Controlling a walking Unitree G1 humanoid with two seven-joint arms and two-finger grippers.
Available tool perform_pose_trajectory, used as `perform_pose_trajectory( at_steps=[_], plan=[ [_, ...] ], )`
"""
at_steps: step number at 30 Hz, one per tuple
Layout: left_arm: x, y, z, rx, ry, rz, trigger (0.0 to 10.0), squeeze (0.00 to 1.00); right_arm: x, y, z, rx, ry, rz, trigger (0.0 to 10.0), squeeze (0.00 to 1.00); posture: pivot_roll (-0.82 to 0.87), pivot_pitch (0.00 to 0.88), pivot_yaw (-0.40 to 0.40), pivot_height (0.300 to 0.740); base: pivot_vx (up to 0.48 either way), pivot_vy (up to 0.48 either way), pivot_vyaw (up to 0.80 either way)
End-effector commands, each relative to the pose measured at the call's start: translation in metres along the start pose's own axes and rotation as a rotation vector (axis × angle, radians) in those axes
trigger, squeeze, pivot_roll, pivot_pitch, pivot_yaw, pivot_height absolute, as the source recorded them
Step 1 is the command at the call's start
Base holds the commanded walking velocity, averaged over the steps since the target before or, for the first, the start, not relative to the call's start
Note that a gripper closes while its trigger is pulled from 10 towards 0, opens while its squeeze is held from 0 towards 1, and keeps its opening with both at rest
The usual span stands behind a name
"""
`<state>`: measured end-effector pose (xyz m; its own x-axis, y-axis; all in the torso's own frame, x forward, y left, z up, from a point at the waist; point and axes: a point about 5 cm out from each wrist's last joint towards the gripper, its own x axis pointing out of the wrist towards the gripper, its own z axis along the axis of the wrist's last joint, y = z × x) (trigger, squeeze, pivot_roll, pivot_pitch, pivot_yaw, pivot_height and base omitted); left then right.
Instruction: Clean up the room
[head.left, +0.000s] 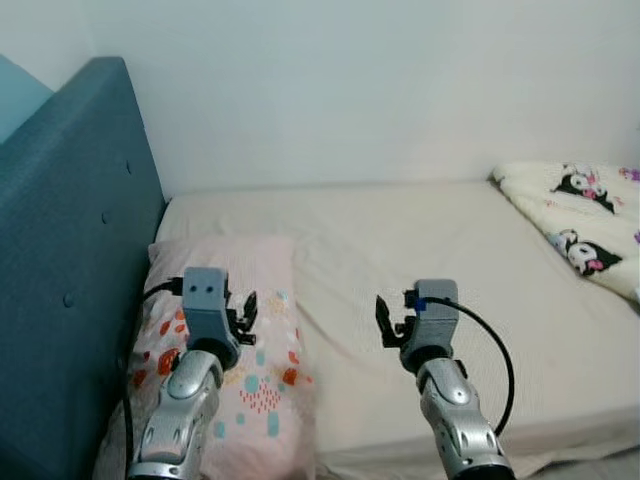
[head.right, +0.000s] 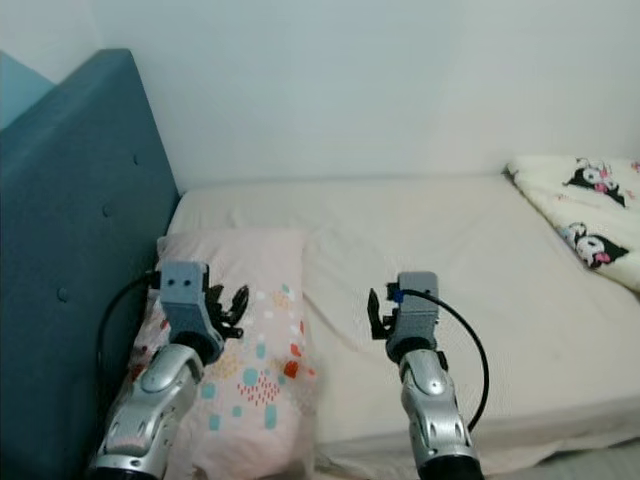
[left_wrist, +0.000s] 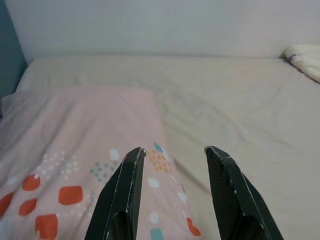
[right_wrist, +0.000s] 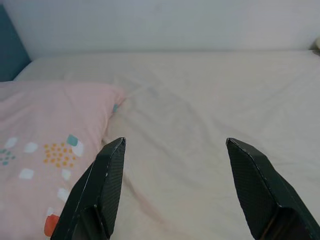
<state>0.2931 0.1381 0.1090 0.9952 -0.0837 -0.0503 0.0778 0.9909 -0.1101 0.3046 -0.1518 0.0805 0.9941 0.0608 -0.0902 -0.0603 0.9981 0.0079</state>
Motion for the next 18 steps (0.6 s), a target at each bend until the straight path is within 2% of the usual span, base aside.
perform_pose_trajectory(
  at_steps=[1,6,11,18],
  plan=[
    [-0.0020,0.0013,-0.0011,-0.009,0.011,0.008,10.0,0.00,-0.0001,0.0033,-0.0009,-0.002,0.007,0.013,10.0,0.00,0.03,0.000,-0.059,0.740,0.000,-0.480,0.80],
    [-0.0028,0.0015,-0.0007,-0.005,0.013,0.006,10.0,0.00,-0.0007,0.0034,-0.0024,0.004,0.019,0.014,10.0,0.00,0.04,0.000,-0.053,0.740,0.000,-0.480,0.80],
    [-0.0033,0.0019,-0.0010,0.003,0.020,-0.002,10.0,0.00,-0.0017,0.0016,-0.0044,0.057,0.025,-0.009,10.0,0.00,0.04,0.000,-0.044,0.740,0.000,-0.480,0.00],
    [-0.0042,0.0005,-0.0015,0.012,0.028,-0.016,10.0,0.00,-0.0024,-0.0006,-0.0047,0.062,0.028,-0.014,10.0,0.00,0.03,0.000,-0.035,0.740,0.000,-0.480,0.00]
  ],
)
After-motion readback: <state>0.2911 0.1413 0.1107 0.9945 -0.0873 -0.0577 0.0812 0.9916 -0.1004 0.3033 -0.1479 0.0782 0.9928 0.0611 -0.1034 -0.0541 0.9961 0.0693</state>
